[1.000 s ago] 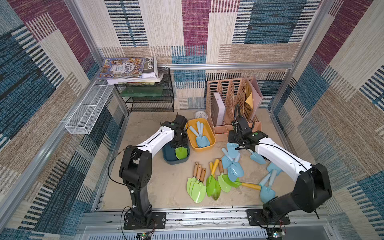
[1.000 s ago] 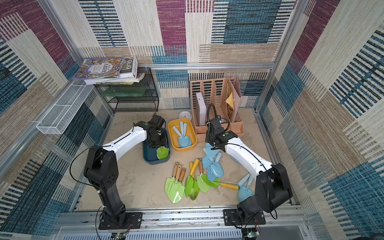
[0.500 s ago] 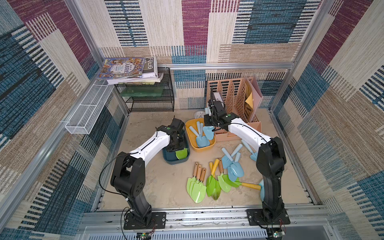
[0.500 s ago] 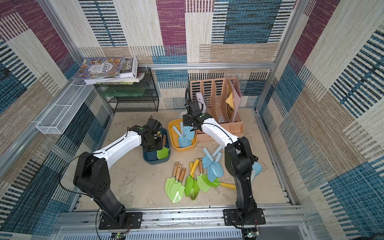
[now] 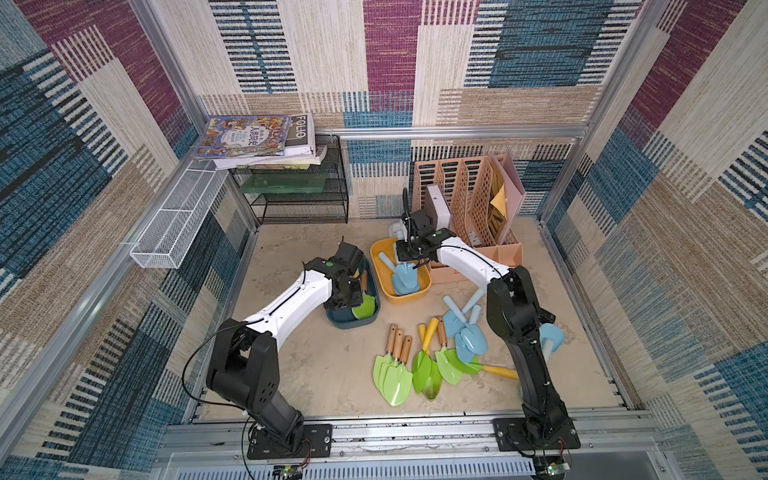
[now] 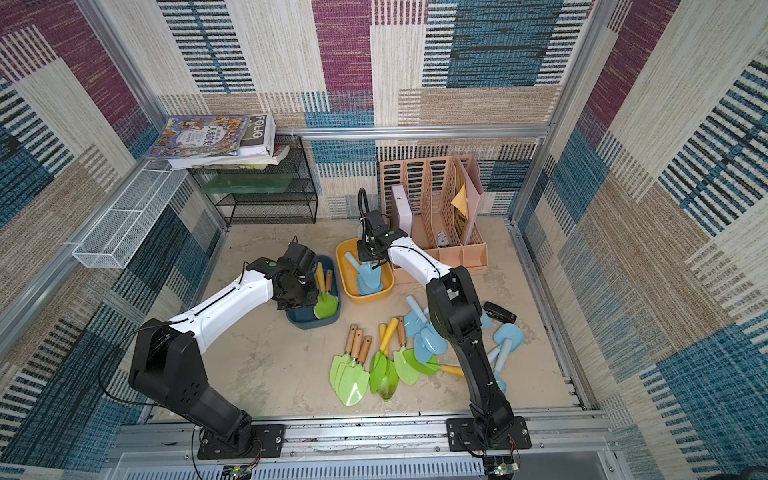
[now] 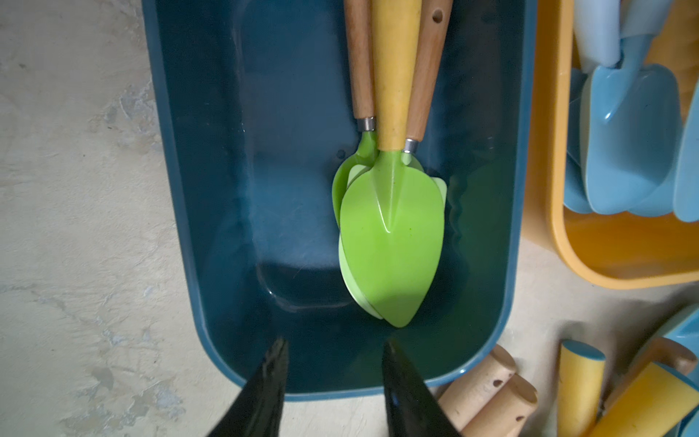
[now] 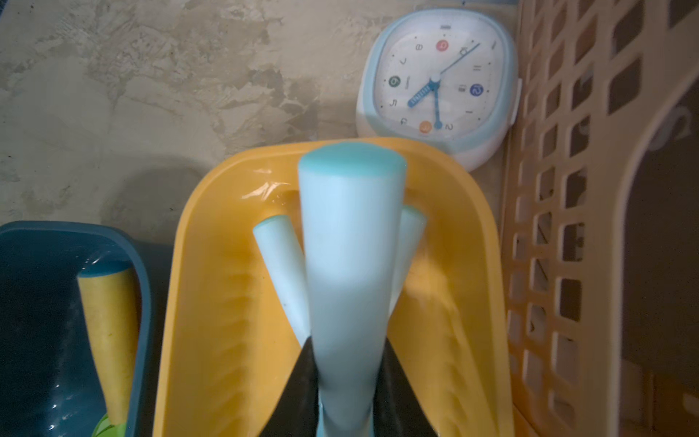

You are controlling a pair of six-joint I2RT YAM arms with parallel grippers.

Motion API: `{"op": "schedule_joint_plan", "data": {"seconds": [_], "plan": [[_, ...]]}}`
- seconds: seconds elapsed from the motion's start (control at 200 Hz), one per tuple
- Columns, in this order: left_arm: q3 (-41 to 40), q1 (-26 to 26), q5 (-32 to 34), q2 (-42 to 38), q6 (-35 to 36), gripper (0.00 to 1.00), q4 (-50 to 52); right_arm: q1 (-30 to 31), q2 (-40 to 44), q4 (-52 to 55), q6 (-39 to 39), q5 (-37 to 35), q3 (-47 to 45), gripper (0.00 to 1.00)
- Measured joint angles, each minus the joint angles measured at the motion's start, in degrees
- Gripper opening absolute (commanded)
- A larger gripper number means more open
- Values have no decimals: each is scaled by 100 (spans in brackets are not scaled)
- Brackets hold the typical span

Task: Sort the small shovels by color and place them into the storage box
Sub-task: Place the shovel in the storage box.

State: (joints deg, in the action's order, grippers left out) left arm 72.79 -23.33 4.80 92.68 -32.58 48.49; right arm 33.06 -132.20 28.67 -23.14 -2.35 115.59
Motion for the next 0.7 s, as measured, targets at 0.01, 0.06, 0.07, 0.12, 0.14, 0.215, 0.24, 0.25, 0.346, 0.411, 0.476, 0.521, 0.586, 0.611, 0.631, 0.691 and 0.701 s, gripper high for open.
{"op": "schedule_joint_plan", "data": {"seconds": [0.01, 0.06, 0.07, 0.12, 0.14, 0.215, 0.24, 0.25, 0.346, 0.411, 0.476, 0.521, 0.586, 0.611, 0.631, 0.691, 0.701], "plan": [[-7, 0, 0, -7, 0, 43, 2, 0, -7, 0, 0, 0, 0, 12], [-24, 0, -2, -17, 2, 43, 15, 2, -48, -2, 0, 0, 0, 12], [-26, 0, -2, -22, 4, 44, 17, 2, -57, -2, 0, 0, 0, 12], [-42, -4, -2, -39, 15, 43, 20, 7, -96, 11, 0, 0, 0, 12], [-50, -9, -2, -48, 20, 43, 22, 7, -109, 15, 0, 0, 0, 12], [-83, -37, -2, -72, 20, 44, 22, 7, -149, 20, -4, -2, -4, 13], [-92, -50, -4, -81, 22, 44, 26, 7, -151, 20, -11, -2, -13, 14], [-96, -57, -4, -85, 22, 44, 31, 7, -151, 22, -13, -4, -15, 14], [-122, -94, -4, -111, 42, 45, 37, 13, -151, 35, -22, -68, -52, 30], [-125, -122, -4, -116, 50, 46, 39, 13, -151, 48, -46, -109, -79, 39], [-125, -162, -7, -116, 68, 47, 39, 11, -140, 57, -42, -173, -103, 42], [-122, -203, -13, -116, 114, 48, 39, 13, -103, 66, -44, -201, -127, 44], [-114, -293, -24, -109, 136, 48, 42, 24, 11, 98, -46, -256, -166, 44], [-109, -337, -35, -107, 160, 48, 39, 31, 72, 101, -44, -278, -186, 44], [-105, -372, -44, -103, 177, 49, 39, 37, 136, 98, -44, -302, -208, 45], [-96, -507, -74, -94, 232, 49, 39, 66, 354, 33, -44, -389, -315, 45], [-94, -527, -83, -92, 247, 49, 39, 68, 385, 17, -44, -398, -330, 45]]}}
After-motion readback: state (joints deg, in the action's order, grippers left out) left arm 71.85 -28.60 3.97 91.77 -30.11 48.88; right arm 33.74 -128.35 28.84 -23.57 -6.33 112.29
